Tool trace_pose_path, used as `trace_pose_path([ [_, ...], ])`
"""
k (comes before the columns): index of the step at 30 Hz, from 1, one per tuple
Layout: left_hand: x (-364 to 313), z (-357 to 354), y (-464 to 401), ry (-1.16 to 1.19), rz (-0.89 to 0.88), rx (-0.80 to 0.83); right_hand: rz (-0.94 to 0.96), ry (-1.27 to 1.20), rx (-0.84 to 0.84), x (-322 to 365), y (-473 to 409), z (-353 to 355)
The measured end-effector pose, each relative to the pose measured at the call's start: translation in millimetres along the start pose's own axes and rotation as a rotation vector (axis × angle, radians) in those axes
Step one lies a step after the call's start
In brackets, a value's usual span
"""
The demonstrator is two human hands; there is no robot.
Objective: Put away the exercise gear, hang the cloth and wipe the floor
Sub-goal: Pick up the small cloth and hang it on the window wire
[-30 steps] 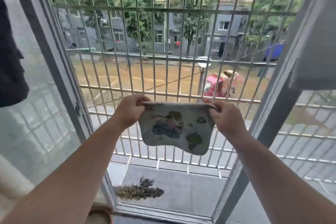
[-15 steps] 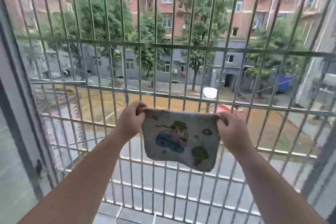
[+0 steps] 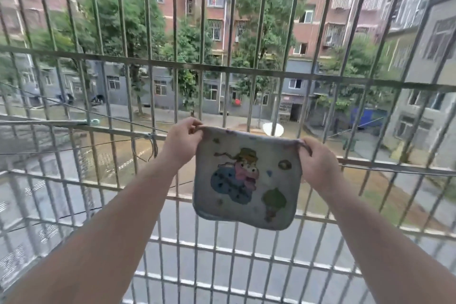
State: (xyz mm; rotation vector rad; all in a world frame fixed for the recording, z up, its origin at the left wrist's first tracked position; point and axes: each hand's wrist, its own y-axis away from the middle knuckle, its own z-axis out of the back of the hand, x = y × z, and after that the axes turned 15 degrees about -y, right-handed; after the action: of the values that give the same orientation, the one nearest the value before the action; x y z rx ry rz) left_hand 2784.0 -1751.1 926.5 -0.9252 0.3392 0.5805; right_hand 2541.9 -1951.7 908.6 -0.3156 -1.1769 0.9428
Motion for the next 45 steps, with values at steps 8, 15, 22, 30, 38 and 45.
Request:
trace_pose_path([
  [8,39,-53,-88,0.044,-0.049,0.099,-0.105,0.054,-0.093,-27,-69,-48],
  [15,64,-100,-144,0.045,-0.048,0.165,-0.238,0.079,-0.095,-66,-120,-87],
  [22,74,-134,-171,0.004,-0.044,0.159,-0.265,0.113,-0.040,-96,-159,-98],
  [30,93,-189,-185,-0.114,0.051,0.280,-0.371,0.165,0.068,-159,-169,-122],
  [38,105,-222,-178,-0.290,0.080,0.400,-0.492,0.298,0.207,-187,-161,-134],
  [45,108,-233,-168,-0.516,0.118,0.594,-0.617,0.499,0.387,-191,-160,-143],
])
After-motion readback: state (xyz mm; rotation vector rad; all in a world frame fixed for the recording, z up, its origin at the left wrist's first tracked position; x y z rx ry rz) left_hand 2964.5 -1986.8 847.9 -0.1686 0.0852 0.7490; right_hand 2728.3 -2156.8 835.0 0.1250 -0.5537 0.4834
